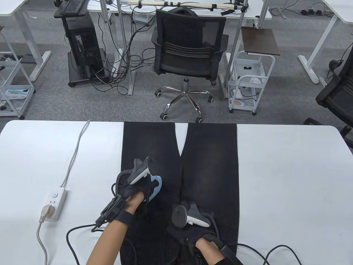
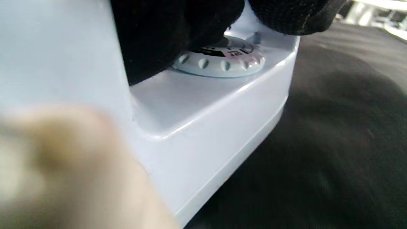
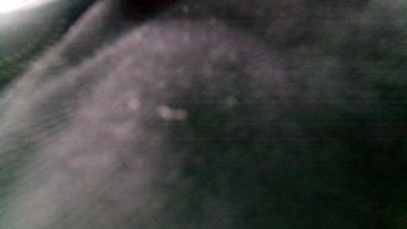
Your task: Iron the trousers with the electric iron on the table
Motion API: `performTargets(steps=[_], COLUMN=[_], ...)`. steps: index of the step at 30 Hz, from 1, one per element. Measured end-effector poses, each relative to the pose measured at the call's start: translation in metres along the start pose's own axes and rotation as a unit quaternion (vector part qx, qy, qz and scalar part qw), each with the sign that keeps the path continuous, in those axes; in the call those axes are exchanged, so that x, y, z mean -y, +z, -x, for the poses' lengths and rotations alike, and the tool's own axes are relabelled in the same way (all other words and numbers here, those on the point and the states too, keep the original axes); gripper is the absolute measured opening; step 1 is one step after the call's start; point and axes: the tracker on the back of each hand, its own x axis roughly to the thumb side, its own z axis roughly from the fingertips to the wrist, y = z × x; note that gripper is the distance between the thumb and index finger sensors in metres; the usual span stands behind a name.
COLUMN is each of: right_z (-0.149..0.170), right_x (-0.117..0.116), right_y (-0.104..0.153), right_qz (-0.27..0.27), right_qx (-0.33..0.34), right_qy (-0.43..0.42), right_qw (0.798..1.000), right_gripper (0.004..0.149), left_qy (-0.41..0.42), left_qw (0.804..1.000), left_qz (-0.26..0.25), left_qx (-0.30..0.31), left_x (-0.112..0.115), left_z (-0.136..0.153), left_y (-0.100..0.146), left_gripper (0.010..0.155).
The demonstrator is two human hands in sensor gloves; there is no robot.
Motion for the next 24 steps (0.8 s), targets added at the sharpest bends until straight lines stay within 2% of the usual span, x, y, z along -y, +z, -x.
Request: performTargets(steps=[4, 6, 8, 11, 16, 21, 24], right_z=[0.001, 0.002, 0.002, 0.002, 0.001, 0.0, -0.001], right_x=[0.0, 0.0, 0.0, 0.0, 0.001, 0.0, 0.0], right_y=[0.0, 0.0, 0.0, 0.0, 0.0, -0.001, -0.001], right_qz=[0.002, 0.004, 0.004, 0.005, 0.005, 0.007, 0.006], right_qx=[-0.001, -0.001, -0.001, 0.0, -0.003, -0.004, -0.004], right_qy=[-0.005, -0.006, -0.004, -0.003, 0.001, 0.001, 0.004], right_qw=[1.0, 1.0, 1.0, 1.0, 1.0, 1.0, 1.0], right_gripper=[0.086, 0.085, 0.085, 0.085, 0.085, 0.085, 0.085], left_qy=[-0.025, -0.056, -0.035, -0.058, -0.07, -0.074, -0.075], left_qw=[0.998, 0.994, 0.994, 0.991, 0.991, 0.994, 0.996], left_qz=[0.024, 0.01, 0.004, -0.011, -0.026, -0.048, -0.028], left_qx=[0.06, 0.088, 0.108, 0.117, 0.109, 0.07, 0.036], left_x=[0.02, 0.034, 0.045, 0.052, 0.045, 0.023, 0.004], left_z=[-0.005, -0.007, -0.005, -0.004, -0.004, -0.009, -0.011], left_y=[0.042, 0.071, 0.088, 0.102, 0.09, 0.045, 0.009], left_gripper=[0.053, 0.053, 0.053, 0.054, 0.055, 0.055, 0.057])
